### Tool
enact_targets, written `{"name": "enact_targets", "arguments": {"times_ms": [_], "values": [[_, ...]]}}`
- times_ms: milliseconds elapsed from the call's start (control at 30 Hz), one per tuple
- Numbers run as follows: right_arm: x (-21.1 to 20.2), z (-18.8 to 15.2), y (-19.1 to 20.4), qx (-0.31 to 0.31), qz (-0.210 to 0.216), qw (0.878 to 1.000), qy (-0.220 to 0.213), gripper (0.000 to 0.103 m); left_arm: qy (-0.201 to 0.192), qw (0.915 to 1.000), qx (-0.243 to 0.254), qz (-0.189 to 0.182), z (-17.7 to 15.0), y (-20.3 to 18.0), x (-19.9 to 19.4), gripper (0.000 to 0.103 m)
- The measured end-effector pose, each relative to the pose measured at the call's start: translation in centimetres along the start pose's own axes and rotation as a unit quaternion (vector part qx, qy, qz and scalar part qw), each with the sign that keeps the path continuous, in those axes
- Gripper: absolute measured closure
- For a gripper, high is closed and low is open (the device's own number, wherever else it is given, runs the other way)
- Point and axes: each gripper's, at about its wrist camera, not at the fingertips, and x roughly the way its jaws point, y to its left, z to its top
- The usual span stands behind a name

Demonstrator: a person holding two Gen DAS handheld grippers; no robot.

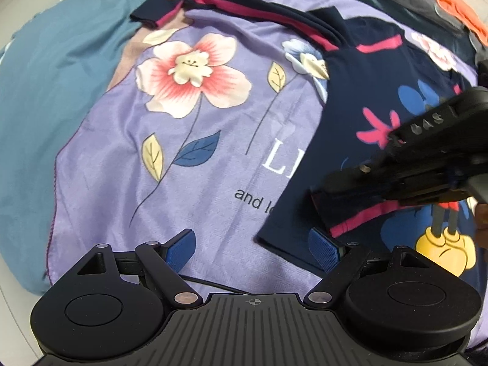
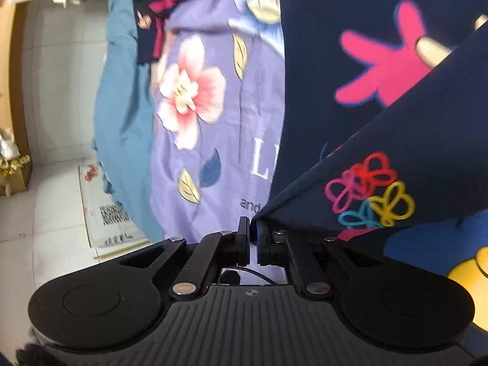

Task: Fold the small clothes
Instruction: 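Fold the held sleeve across the shirt body with the right gripper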

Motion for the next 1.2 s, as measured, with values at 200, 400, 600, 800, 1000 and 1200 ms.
{"name": "enact_targets", "arguments": {"times_ms": [200, 400, 600, 800, 1000, 1200], "values": [[-2.1, 0.1, -1.6, 0.000, 0.031, 0.999, -0.039, 0.050, -0.006, 0.9999, 0.010, 0.003, 0.4, -0.9, 0.7, 0.000], [-11.6, -0.5, -6.5, 0.003, -0.016, 0.988, -0.152, 0.050, -0.023, 0.9985, 0.046, -0.020, 1.4, -2.6, 1.9, 0.000], [-18.0, -4.3, -12.0, 0.053, -0.046, 0.976, -0.207, 0.050, -0.036, 0.9943, 0.077, -0.063, 2.2, -5.2, 3.7, 0.000], [-18.9, -8.4, -15.3, 0.112, -0.036, 0.967, -0.226, 0.050, -0.027, 0.9896, 0.118, -0.078, 2.2, -7.8, 5.8, 0.016], [-18.8, -9.9, -16.2, 0.133, -0.032, 0.963, -0.231, 0.050, -0.017, 0.9946, 0.061, -0.082, 3.1, -5.9, 4.3, 0.058], [-19.7, -9.8, -16.2, 0.129, -0.026, 0.962, -0.238, 0.050, -0.002, 0.9966, 0.019, -0.080, 3.7, -2.4, 0.8, 0.061]]}}
